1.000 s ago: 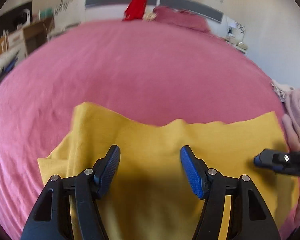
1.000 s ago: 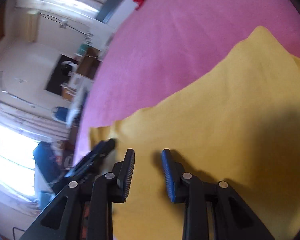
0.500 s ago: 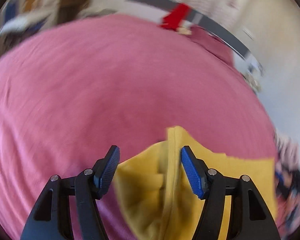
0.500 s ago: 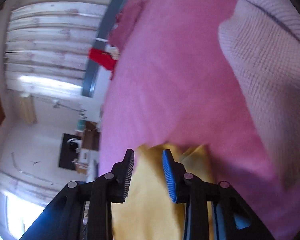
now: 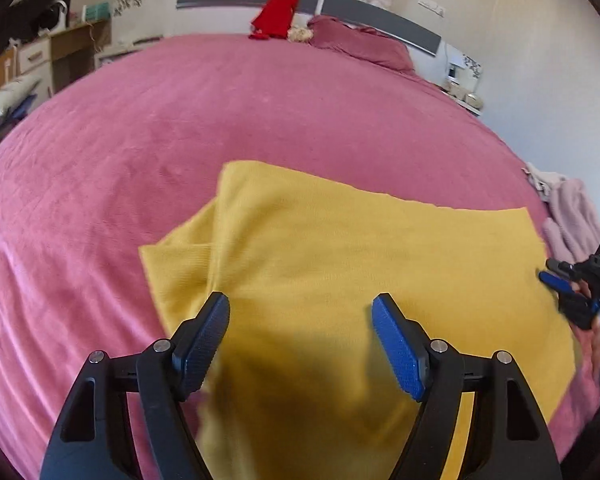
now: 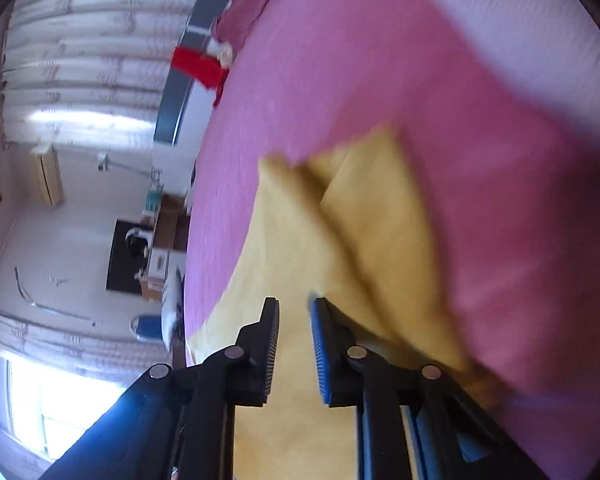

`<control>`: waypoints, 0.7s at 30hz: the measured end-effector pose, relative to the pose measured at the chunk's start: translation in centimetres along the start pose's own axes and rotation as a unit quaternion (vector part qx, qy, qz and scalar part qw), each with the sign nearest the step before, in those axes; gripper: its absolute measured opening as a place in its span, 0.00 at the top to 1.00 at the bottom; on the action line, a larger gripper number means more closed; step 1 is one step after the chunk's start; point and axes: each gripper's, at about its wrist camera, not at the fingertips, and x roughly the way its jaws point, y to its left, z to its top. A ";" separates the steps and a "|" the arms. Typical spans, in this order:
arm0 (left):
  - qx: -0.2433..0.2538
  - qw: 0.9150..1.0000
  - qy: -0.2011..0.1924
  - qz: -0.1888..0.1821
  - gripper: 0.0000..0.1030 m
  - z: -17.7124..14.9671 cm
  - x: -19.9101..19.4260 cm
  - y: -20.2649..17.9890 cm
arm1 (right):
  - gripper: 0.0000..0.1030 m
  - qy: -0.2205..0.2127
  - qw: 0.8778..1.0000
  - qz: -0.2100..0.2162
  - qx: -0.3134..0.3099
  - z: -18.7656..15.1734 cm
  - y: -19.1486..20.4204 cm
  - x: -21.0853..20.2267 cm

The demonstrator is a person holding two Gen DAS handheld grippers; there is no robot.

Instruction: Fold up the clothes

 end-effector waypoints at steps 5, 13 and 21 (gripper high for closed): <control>-0.126 0.991 -0.027 -0.040 0.19 1.0 -3.9 7.5 | 0.62 0.017 1.000 -0.020 -0.012 1.5 -0.6 -2.0; -0.227 0.964 0.071 -0.119 0.19 -0.7 -0.6 10.6 | 0.54 0.085 0.995 -0.047 -0.030 2.8 -1.1 -2.2; -0.200 0.960 0.077 -0.183 0.01 1.3 2.3 9.2 | 0.38 0.146 0.989 -0.013 -0.038 3.4 0.2 1.8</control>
